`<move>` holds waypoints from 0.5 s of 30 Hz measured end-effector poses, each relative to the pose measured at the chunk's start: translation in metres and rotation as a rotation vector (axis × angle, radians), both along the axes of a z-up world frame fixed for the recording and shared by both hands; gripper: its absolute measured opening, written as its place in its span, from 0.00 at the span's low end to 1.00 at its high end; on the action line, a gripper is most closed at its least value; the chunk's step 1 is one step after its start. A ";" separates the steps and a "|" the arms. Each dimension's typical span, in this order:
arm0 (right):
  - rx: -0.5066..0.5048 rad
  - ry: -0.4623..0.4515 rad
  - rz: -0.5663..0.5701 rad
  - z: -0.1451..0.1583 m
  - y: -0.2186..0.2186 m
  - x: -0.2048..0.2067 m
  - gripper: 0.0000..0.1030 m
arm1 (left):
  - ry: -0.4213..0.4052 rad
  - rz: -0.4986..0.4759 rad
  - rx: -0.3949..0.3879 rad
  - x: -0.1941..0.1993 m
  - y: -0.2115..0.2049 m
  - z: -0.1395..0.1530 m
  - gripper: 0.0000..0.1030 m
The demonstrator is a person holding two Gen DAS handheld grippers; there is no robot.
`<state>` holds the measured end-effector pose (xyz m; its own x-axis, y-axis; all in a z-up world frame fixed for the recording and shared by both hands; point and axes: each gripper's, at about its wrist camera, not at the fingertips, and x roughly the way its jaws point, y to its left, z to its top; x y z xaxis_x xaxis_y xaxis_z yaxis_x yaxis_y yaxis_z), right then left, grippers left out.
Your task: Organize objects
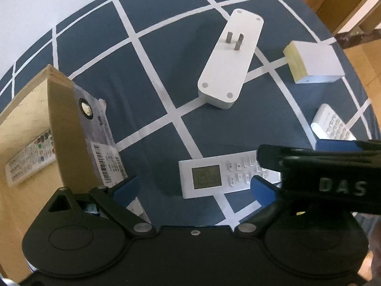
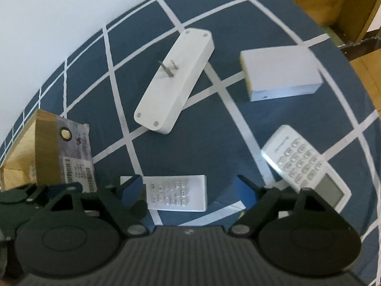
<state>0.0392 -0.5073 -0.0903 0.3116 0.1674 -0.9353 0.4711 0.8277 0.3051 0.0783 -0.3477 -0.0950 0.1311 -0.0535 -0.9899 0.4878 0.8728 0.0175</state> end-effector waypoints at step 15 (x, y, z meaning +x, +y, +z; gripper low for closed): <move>0.013 0.024 0.011 -0.014 0.002 0.010 0.72 | -0.007 -0.003 0.005 0.009 -0.001 0.000 0.96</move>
